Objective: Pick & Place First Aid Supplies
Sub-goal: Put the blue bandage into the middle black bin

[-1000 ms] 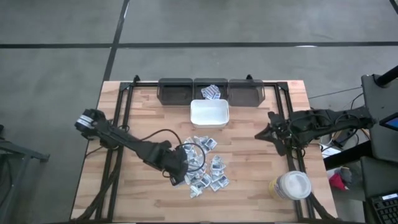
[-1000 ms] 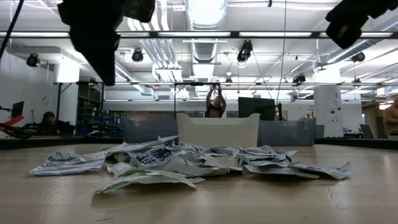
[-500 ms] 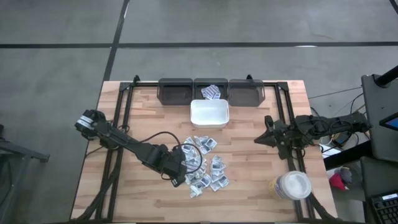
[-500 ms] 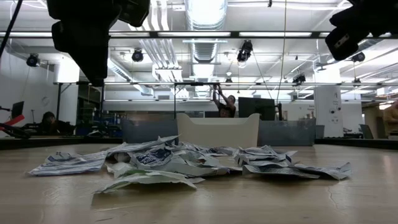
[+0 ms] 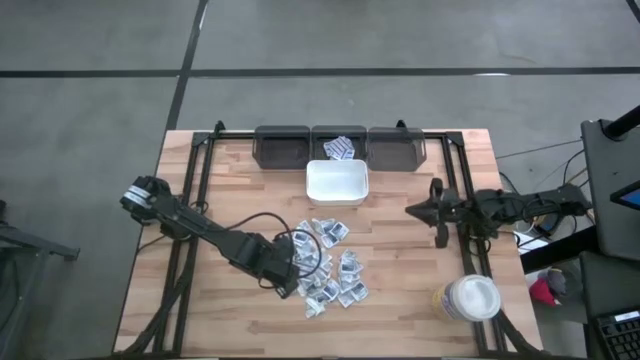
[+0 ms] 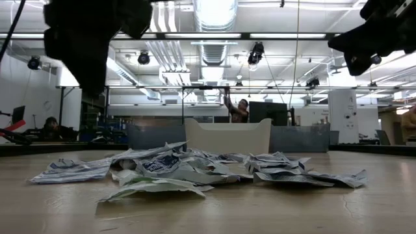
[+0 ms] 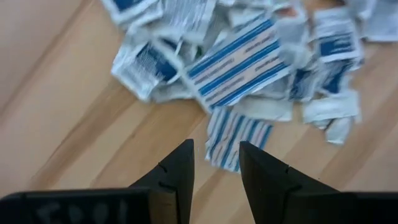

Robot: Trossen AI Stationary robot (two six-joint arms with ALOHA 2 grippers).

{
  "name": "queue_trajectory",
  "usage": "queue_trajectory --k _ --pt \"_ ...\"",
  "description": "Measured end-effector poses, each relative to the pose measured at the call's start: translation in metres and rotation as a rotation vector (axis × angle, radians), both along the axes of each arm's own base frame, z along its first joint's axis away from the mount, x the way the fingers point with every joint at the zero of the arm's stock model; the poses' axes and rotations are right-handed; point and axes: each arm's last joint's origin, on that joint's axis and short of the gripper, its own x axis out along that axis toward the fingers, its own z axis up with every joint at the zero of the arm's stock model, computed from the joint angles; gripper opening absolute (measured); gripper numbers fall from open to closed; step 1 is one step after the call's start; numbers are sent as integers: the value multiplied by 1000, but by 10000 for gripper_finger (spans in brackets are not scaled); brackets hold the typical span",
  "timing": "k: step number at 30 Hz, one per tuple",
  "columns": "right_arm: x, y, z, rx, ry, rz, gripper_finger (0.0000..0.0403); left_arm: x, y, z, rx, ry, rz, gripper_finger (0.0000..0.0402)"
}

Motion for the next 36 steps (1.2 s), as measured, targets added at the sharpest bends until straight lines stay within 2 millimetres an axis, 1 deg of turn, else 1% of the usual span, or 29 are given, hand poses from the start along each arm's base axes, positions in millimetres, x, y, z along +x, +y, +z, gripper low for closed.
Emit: queue_trajectory --k 5,7,12,15,25,31,36 --pt "-5 -1 5 20 -42 1 18 -6 1 -15 -30 56 8 122" --pt "-6 -1 7 27 -51 1 18 -7 1 -20 -30 49 -6 122" --pt "-6 -1 8 28 -54 1 18 -3 -2 -30 -5 -16 -190 122" --pt "-6 -1 8 27 -49 1 18 -1 -3 -38 16 11 -229 122" --pt "-5 -1 7 25 -39 1 18 7 -8 -65 29 87 -248 122" --pt "-5 -1 6 25 -37 0 18 15 -11 -77 27 75 -257 122" --pt "-5 -1 6 25 -38 0 18 17 -12 -91 31 112 -230 122"
